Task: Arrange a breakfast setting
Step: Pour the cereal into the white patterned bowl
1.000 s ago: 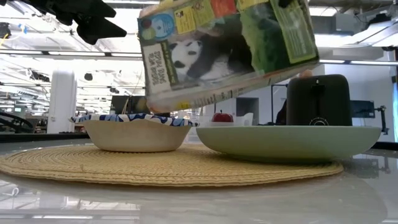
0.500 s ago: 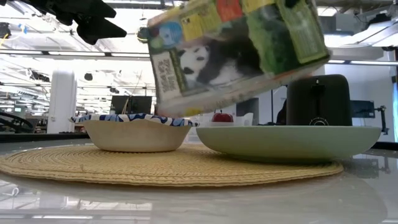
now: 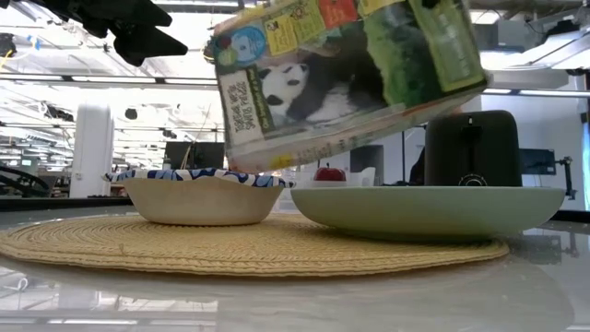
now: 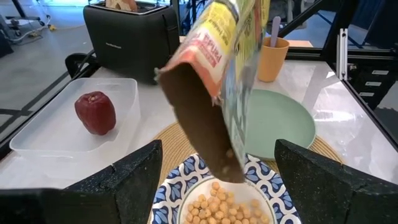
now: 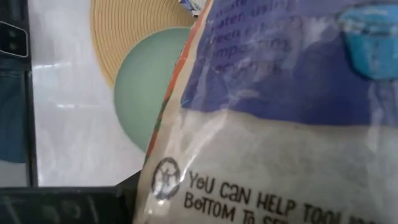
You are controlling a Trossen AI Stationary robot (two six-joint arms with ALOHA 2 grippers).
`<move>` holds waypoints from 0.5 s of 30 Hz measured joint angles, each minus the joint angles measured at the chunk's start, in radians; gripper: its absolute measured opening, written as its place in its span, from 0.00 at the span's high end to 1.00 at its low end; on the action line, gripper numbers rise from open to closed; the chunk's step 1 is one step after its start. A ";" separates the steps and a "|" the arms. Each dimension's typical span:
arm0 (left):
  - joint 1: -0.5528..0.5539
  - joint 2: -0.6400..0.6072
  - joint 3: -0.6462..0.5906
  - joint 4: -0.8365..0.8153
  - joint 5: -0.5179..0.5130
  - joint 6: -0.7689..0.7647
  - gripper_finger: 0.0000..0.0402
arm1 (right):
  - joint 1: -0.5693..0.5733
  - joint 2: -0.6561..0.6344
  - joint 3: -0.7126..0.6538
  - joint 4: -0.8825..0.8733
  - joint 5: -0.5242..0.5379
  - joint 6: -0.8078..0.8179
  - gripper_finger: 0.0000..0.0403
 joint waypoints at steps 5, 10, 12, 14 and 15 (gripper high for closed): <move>0.000 0.000 0.000 0.000 0.000 0.000 0.26 | 0.003 0.000 0.000 -0.018 0.012 -0.022 0.54; 0.000 0.000 0.000 -0.001 0.000 0.001 0.26 | -0.004 0.000 0.000 -0.021 0.032 -0.014 0.54; 0.000 0.000 0.000 -0.002 0.000 0.001 0.26 | -0.014 0.000 0.000 -0.016 0.027 -0.003 0.54; 0.000 0.000 0.000 -0.002 0.000 0.001 0.26 | -0.003 0.000 0.000 -0.013 0.003 -0.027 0.54; 0.000 0.000 0.000 -0.002 0.000 0.001 0.26 | -0.003 0.000 0.000 -0.006 0.019 -0.007 0.54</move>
